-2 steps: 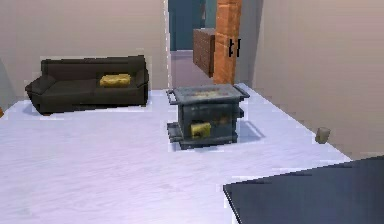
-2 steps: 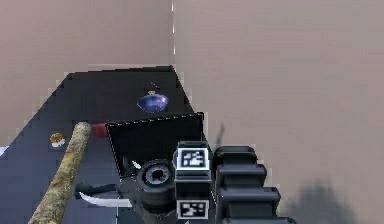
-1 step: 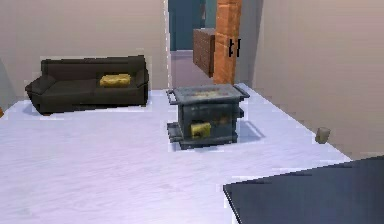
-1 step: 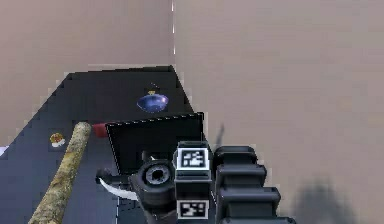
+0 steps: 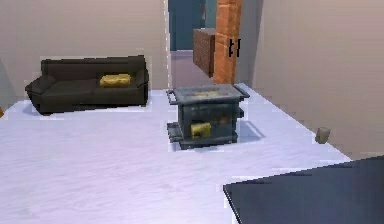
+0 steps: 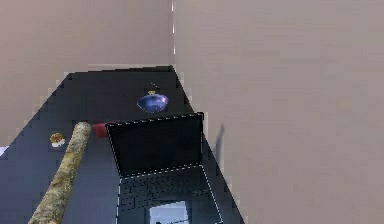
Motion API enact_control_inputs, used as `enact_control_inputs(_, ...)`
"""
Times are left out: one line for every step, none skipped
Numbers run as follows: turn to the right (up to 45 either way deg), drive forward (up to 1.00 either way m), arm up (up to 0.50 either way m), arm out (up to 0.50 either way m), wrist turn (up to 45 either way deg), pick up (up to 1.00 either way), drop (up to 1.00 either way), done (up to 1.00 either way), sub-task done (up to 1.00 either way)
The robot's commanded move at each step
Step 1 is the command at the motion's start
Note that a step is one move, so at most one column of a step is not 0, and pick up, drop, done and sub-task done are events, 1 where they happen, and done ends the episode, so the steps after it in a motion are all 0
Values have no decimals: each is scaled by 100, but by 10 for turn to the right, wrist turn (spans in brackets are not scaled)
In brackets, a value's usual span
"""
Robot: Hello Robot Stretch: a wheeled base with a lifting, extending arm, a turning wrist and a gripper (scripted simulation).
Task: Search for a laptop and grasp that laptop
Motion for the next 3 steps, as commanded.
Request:
enact_control_inputs(0, 0, 0, 0, 0, 100, 0, 0, 0)
enact_control_inputs(0, 0, 10, 0, 0, 0, 0, 0, 0)
enact_control_inputs(0, 0, 0, 0, 0, 0, 0, 100, 0)
